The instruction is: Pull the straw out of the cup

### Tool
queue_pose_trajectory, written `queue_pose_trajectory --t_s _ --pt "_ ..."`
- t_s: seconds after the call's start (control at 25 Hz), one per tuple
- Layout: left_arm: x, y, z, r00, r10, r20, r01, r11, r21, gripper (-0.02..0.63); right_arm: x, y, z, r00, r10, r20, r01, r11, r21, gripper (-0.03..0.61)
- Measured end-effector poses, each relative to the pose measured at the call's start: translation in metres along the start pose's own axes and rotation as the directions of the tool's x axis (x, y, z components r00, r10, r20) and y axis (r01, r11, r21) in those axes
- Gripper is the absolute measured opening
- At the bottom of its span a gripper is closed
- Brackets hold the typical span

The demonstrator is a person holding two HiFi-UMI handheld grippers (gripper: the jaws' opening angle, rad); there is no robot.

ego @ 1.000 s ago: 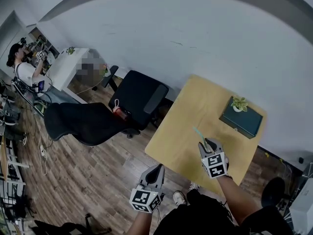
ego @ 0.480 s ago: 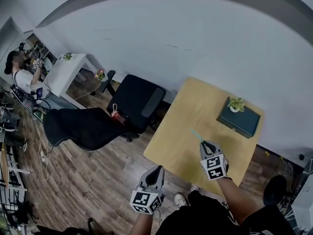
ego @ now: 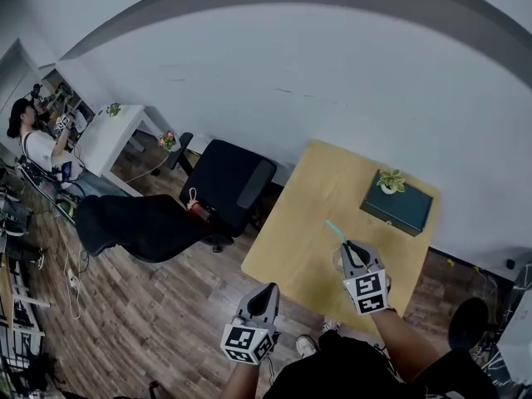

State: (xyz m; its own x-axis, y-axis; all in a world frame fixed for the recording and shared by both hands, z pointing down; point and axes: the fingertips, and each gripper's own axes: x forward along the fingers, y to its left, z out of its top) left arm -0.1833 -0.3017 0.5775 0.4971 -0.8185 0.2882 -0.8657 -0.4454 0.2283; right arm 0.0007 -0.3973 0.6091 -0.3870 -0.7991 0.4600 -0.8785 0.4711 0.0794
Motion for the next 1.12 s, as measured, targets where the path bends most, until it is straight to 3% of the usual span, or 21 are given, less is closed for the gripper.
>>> queue_pose_trajectory --t_s 0.44,0.84,1.12 --pt "-0.008 -0.012 0.022 0.998 -0.032 0.055 0.031 0.999 0.03 0.018 -0.063 -0.003 0.072 0.976 -0.029 0.216 0.039 0.998 -0.04 0.051" --pt "-0.022 -0.014 0.048 0.994 -0.044 0.098 0.036 0.996 0.082 0.018 -0.122 0.007 0.136 0.911 -0.056 0.408 0.061 0.998 0.0 0.051" --pt "-0.023 -0.024 0.061 0.989 -0.064 0.129 0.051 0.993 0.103 0.018 -0.143 0.004 0.148 0.885 -0.078 0.459 0.072 0.997 0.031 0.048"
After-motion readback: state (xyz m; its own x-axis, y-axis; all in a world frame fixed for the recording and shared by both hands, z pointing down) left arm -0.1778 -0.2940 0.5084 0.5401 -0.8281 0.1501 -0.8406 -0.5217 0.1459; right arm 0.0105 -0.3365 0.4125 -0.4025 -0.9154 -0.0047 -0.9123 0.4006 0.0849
